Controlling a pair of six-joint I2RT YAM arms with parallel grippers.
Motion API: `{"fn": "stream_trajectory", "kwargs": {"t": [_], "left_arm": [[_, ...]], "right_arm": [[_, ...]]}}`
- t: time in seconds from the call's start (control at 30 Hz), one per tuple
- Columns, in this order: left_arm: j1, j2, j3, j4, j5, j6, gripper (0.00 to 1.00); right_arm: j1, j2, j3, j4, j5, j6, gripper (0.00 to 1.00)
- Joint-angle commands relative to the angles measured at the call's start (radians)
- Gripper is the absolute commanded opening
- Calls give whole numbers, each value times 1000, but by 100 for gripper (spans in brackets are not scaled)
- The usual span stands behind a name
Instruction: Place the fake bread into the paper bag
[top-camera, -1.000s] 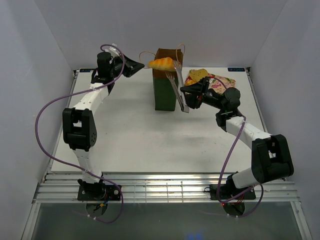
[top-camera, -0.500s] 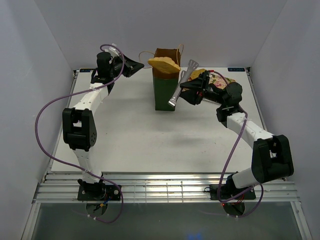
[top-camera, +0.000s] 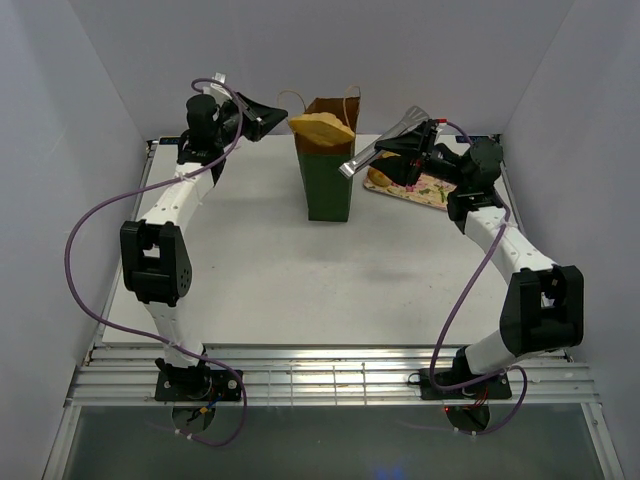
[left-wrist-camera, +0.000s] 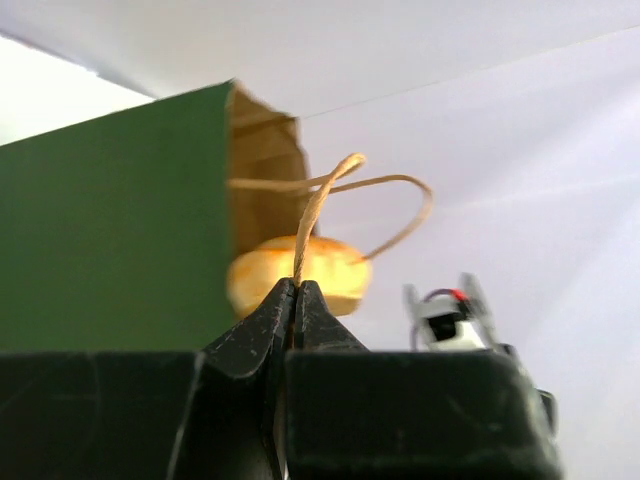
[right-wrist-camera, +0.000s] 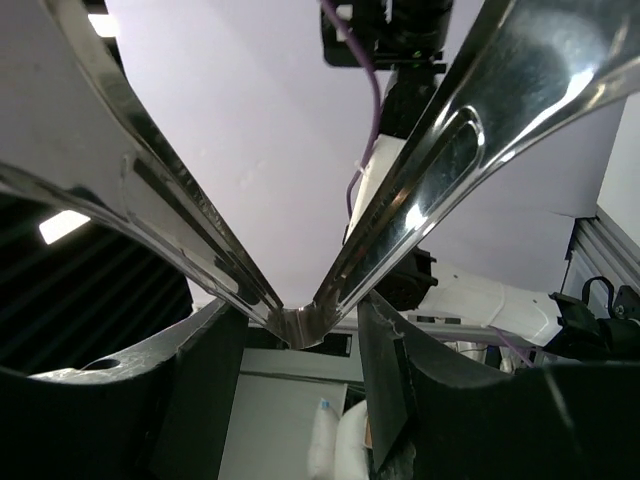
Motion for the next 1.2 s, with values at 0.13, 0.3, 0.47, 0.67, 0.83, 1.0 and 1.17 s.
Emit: {"fn": "stream_trajectory", "kwargs": {"t": [0.13, 0.3, 0.47, 0.67, 0.83, 1.0, 1.17], "left_arm": [[1, -64, 116, 128, -12, -159, 0], [-14, -38, 142, 132, 2, -173, 0], [-13, -67, 57, 134, 12, -182, 0], [-14, -49, 73, 138, 25, -198, 0], [-30, 1, 170, 144, 28, -253, 0], [-59, 33, 216, 177, 24, -302, 0], [-76, 57, 197, 258, 18, -359, 0]], "right_arm": [[-31, 22, 110, -177, -45, -135, 52], [-31, 27, 111, -201, -45, -155, 52], [-33, 25, 115, -215, -62, -181, 52], [-46, 13, 124, -313, -71, -262, 52], [-92, 21, 141, -356, -76, -311, 52], [-137, 53, 231, -506, -93, -417, 51], [-143, 74, 274, -570, -107, -472, 51]]}}
